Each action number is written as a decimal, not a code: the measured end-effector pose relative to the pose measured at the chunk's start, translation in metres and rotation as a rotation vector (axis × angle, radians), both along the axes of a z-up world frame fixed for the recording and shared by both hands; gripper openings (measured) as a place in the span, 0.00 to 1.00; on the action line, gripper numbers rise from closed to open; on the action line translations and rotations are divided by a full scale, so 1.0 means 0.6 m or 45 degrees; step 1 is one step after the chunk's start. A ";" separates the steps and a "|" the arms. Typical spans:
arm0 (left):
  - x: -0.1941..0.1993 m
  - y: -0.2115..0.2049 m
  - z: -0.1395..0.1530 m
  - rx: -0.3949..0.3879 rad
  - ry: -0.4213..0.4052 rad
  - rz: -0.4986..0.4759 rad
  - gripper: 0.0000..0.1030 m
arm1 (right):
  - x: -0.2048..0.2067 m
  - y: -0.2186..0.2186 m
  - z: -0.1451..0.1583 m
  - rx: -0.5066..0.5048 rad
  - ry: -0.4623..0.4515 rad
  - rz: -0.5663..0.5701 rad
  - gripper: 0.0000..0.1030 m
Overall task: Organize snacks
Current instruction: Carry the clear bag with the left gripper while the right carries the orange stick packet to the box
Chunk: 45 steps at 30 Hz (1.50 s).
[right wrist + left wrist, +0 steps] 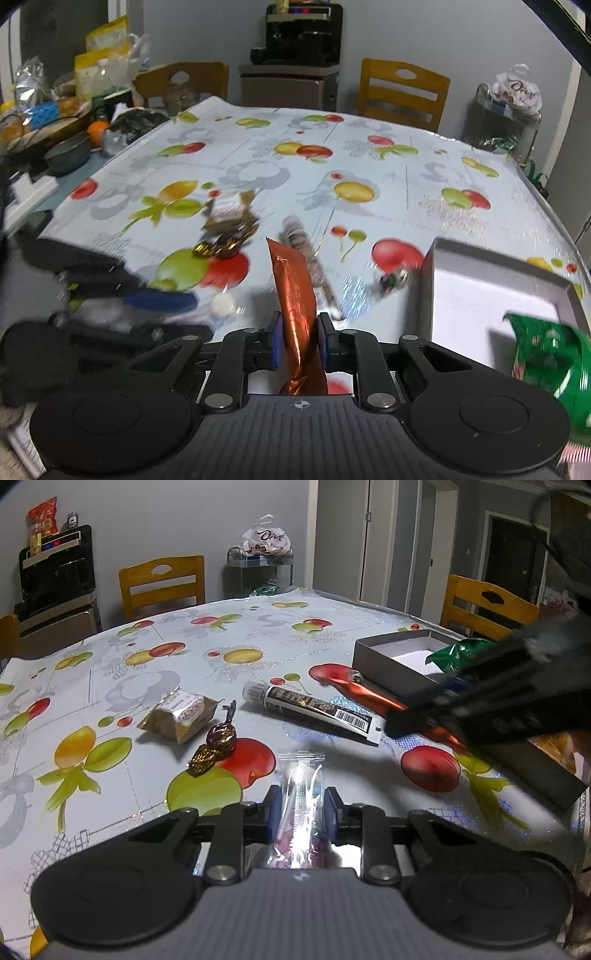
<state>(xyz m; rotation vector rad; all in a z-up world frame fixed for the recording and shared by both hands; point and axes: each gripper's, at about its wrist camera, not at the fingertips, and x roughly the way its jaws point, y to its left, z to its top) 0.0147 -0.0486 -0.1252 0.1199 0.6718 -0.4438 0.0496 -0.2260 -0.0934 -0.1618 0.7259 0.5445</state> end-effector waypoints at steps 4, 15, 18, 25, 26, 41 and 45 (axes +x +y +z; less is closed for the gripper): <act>-0.008 0.009 0.000 -0.012 0.018 0.020 0.22 | -0.027 -0.009 -0.011 -0.007 0.058 0.009 0.20; -0.023 -0.018 0.005 0.037 0.043 0.002 0.25 | -0.057 -0.013 -0.034 -0.024 0.107 0.028 0.20; -0.018 -0.026 0.004 0.053 0.036 0.017 0.30 | -0.059 -0.012 -0.034 -0.030 0.091 0.038 0.23; -0.005 -0.039 0.003 0.067 0.026 0.026 0.37 | -0.060 -0.008 -0.036 -0.038 0.055 0.045 0.28; -0.003 -0.040 0.002 0.067 0.023 0.029 0.38 | -0.059 -0.008 -0.037 -0.036 0.058 0.043 0.29; -0.004 -0.040 0.000 0.043 0.012 0.015 0.21 | -0.065 -0.012 -0.047 0.007 0.041 0.031 0.22; -0.008 -0.040 0.001 0.047 0.006 0.018 0.18 | -0.070 -0.016 -0.042 0.026 0.022 0.031 0.22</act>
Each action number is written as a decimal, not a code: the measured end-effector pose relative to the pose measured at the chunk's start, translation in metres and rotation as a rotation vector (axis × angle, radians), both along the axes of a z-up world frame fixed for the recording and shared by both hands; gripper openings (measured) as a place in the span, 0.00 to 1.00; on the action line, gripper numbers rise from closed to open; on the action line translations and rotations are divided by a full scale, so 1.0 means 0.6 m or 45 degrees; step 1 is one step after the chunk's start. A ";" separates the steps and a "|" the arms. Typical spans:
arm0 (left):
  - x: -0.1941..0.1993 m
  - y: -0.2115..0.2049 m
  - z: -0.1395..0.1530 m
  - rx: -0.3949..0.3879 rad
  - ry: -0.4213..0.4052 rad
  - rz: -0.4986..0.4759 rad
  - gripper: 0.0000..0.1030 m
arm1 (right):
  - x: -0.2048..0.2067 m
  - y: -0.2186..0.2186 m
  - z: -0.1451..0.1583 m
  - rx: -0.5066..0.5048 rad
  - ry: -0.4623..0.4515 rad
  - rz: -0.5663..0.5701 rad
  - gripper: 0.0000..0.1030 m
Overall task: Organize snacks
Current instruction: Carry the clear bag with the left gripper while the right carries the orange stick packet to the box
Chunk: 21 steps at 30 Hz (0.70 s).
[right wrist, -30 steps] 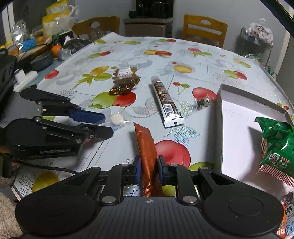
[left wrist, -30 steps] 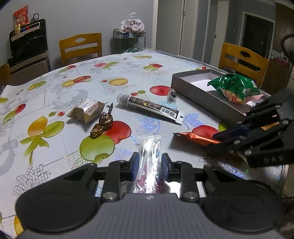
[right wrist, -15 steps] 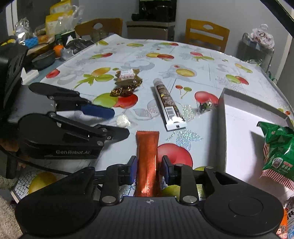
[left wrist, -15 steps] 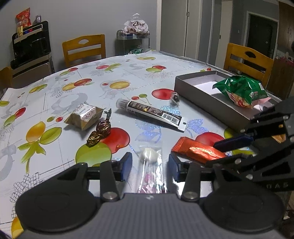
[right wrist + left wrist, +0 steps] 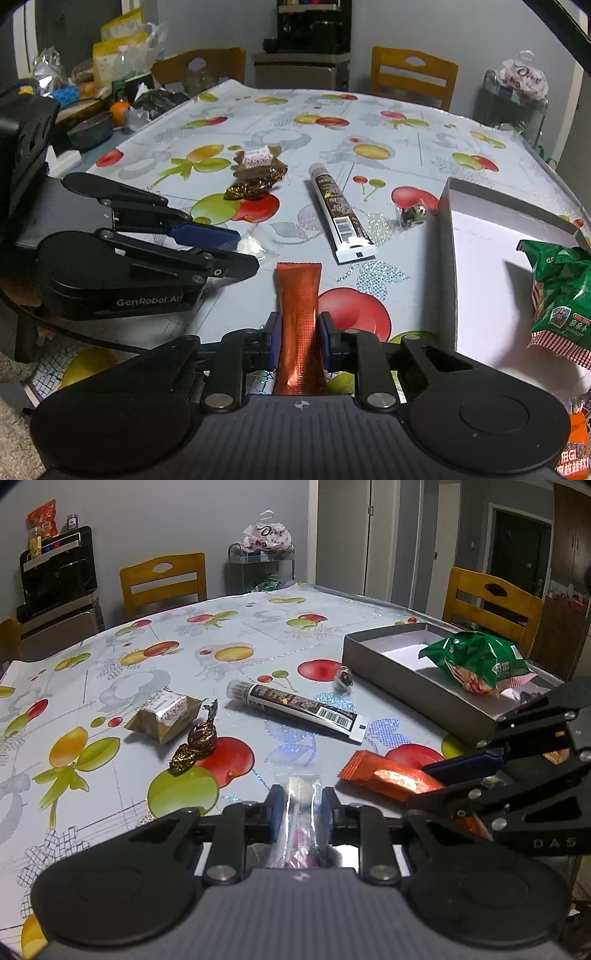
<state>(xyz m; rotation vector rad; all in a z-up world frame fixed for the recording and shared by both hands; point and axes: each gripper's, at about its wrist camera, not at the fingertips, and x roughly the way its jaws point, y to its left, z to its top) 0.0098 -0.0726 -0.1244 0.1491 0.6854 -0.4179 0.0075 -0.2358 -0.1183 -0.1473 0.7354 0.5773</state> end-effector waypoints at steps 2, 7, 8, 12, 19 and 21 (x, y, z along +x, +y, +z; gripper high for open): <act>-0.004 0.002 0.005 -0.003 -0.010 0.002 0.17 | -0.004 -0.004 0.006 0.010 -0.022 -0.002 0.22; -0.012 0.002 0.026 -0.005 -0.055 0.000 0.17 | -0.009 -0.021 0.030 0.057 -0.094 -0.025 0.22; -0.013 0.002 0.032 -0.011 -0.067 -0.001 0.17 | -0.009 -0.024 0.035 0.062 -0.108 -0.033 0.22; -0.010 0.000 0.059 -0.043 -0.094 -0.003 0.17 | -0.005 -0.045 0.056 0.094 -0.161 -0.077 0.22; 0.009 -0.028 0.103 -0.073 -0.133 -0.057 0.17 | 0.006 -0.092 0.079 0.130 -0.220 -0.170 0.22; 0.014 -0.046 0.114 -0.067 -0.153 -0.084 0.17 | 0.010 -0.103 0.080 0.133 -0.228 -0.199 0.22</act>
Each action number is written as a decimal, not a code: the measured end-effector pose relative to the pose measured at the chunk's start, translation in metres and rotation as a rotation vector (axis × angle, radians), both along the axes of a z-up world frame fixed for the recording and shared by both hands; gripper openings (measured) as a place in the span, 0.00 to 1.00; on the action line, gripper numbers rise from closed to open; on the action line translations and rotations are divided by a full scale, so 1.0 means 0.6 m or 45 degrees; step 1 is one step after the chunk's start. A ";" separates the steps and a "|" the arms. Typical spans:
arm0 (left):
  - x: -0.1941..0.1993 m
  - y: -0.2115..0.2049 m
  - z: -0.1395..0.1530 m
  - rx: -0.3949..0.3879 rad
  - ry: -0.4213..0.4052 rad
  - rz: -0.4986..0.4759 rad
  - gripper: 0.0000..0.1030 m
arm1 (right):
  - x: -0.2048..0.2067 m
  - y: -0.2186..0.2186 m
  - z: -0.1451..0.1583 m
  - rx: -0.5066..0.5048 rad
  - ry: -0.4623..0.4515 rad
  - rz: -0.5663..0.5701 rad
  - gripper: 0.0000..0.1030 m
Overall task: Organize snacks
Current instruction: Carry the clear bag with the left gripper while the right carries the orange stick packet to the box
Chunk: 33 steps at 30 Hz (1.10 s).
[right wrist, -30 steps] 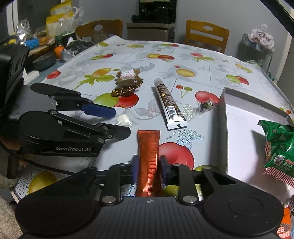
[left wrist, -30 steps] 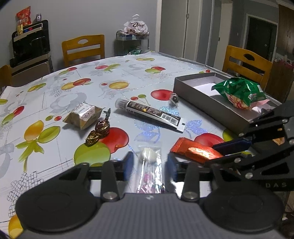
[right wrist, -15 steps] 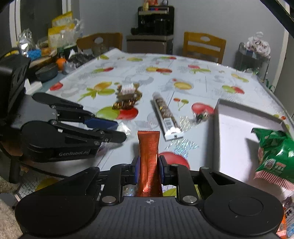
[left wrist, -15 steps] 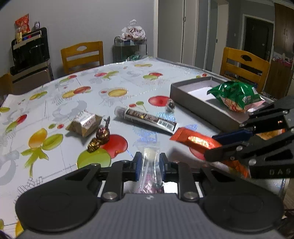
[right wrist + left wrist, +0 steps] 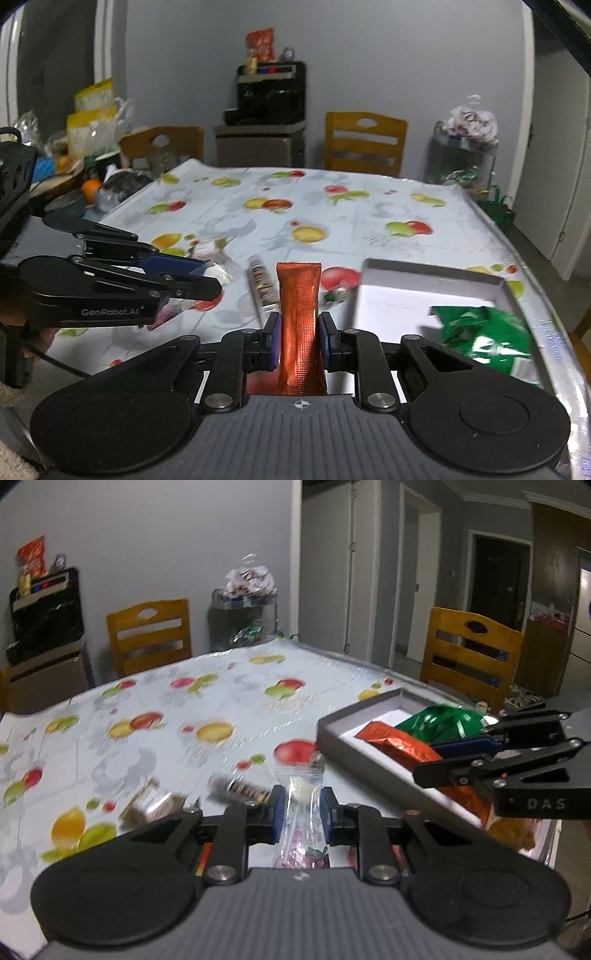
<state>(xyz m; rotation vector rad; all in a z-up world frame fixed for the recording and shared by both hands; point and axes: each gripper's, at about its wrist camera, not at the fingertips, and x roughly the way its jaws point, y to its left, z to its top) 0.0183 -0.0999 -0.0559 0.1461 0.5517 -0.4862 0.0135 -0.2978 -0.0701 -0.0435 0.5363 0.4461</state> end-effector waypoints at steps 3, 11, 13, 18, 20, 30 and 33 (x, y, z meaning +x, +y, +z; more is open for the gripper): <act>0.010 -0.027 0.015 0.005 -0.024 -0.042 0.17 | 0.011 -0.019 0.000 0.009 -0.001 -0.050 0.22; 0.076 -0.108 0.035 -0.030 0.003 -0.086 0.17 | 0.040 -0.057 -0.022 0.007 0.039 -0.153 0.22; 0.096 -0.129 0.032 -0.036 0.024 -0.091 0.17 | 0.047 -0.063 -0.032 0.008 0.071 -0.167 0.22; 0.142 -0.185 0.018 -0.022 0.059 -0.093 0.17 | 0.064 -0.068 -0.048 0.013 0.119 -0.184 0.22; 0.160 -0.202 0.006 -0.008 0.076 -0.085 0.17 | 0.074 -0.068 -0.054 0.011 0.145 -0.184 0.22; 0.218 -0.237 -0.048 0.033 0.153 -0.031 0.17 | 0.091 -0.063 -0.081 -0.003 0.235 -0.156 0.22; 0.230 -0.240 -0.055 0.010 0.181 -0.018 0.17 | 0.091 -0.059 -0.087 -0.020 0.245 -0.151 0.22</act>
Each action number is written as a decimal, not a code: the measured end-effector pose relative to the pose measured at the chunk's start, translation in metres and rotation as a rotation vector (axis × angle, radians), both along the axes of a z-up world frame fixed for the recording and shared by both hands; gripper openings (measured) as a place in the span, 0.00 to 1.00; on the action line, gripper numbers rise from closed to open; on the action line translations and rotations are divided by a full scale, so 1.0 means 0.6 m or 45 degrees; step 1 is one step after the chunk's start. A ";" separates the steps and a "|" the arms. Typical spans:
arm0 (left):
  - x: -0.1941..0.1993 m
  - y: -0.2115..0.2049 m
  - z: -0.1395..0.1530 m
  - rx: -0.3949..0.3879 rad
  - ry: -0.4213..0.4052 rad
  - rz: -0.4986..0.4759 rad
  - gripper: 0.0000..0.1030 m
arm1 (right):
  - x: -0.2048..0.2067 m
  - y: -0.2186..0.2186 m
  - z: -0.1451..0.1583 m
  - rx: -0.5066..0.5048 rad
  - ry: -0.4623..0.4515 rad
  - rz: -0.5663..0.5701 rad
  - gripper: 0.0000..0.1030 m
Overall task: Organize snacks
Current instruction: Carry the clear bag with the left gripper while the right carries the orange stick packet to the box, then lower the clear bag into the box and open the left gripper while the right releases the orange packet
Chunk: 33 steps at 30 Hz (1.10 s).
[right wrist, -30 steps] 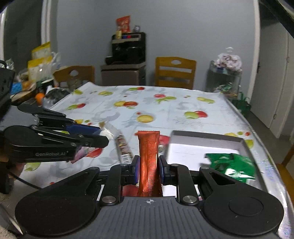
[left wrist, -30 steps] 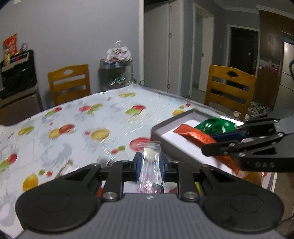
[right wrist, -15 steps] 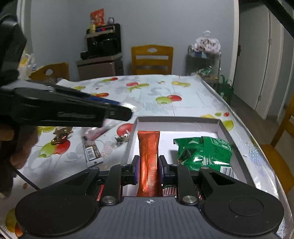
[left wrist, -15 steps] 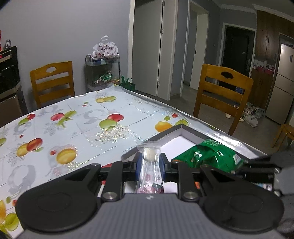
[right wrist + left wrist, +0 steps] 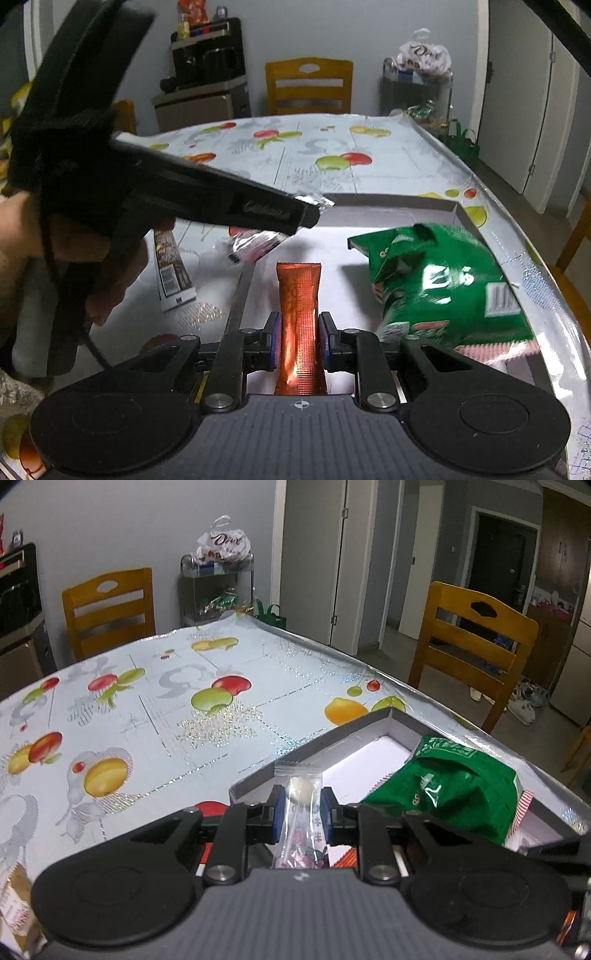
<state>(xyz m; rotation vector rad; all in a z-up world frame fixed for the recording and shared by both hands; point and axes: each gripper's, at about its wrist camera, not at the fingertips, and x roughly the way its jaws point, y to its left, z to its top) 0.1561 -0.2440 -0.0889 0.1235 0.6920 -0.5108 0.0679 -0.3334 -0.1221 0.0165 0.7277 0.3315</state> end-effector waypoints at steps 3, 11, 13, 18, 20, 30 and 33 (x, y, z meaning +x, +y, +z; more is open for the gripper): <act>0.009 -0.004 -0.004 -0.025 0.012 0.013 0.17 | 0.000 0.000 -0.002 -0.001 0.013 0.006 0.22; 0.026 -0.023 -0.024 0.000 0.034 0.016 0.17 | -0.004 0.003 -0.004 -0.012 0.024 0.013 0.22; 0.027 -0.023 -0.029 0.002 0.044 0.020 0.17 | -0.005 0.003 -0.005 -0.018 0.026 0.014 0.22; 0.030 -0.015 -0.037 -0.010 0.072 0.021 0.17 | -0.004 0.002 -0.005 -0.017 0.028 0.011 0.22; 0.030 -0.014 -0.039 -0.008 0.075 0.019 0.17 | -0.002 0.003 -0.005 -0.016 0.033 0.009 0.22; 0.018 -0.007 -0.035 -0.012 0.078 0.024 0.19 | -0.005 0.001 0.001 -0.009 0.015 -0.002 0.27; 0.012 -0.003 -0.031 -0.021 0.083 0.016 0.23 | -0.008 0.001 0.006 -0.011 -0.003 -0.005 0.34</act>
